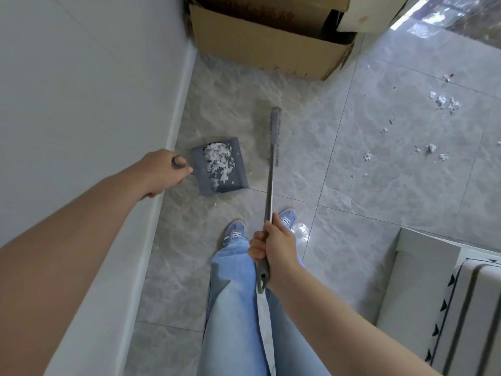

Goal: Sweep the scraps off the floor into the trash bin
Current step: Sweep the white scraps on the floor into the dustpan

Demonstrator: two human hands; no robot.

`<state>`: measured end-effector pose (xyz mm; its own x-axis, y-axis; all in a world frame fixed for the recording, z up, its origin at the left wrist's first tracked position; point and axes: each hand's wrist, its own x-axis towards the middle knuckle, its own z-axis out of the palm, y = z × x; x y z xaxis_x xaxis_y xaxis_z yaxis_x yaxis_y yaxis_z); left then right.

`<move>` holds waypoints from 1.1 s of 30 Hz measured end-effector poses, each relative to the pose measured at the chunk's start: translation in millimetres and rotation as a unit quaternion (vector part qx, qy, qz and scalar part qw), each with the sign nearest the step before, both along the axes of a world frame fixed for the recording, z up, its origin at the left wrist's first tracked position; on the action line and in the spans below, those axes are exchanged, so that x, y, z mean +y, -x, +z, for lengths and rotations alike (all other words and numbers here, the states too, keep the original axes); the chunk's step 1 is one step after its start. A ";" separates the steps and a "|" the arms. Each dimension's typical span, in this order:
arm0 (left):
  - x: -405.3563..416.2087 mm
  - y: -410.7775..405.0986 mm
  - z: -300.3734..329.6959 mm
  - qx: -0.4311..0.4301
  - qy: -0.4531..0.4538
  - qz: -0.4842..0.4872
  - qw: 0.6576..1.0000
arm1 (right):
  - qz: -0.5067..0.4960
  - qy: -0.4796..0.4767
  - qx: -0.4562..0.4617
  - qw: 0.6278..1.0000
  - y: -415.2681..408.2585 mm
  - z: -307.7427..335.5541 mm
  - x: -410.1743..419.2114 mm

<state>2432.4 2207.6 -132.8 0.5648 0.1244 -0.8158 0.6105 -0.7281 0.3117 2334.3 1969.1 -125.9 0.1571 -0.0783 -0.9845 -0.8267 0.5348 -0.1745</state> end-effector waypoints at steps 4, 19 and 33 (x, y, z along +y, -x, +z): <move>-5.0 9.5 -3.9 -0.023 -0.024 -0.015 0.999 | 0.006 0.056 0.011 0.998 -20.9 -19.3 -10.6; -4.0 53.3 1.1 -0.042 -0.036 0.037 0.998 | -0.072 -0.109 0.042 0.991 -0.6 32.2 26.0; 17.8 123.3 -17.2 -0.042 -0.042 0.112 0.992 | 0.115 -0.064 0.058 0.990 26.6 4.7 55.7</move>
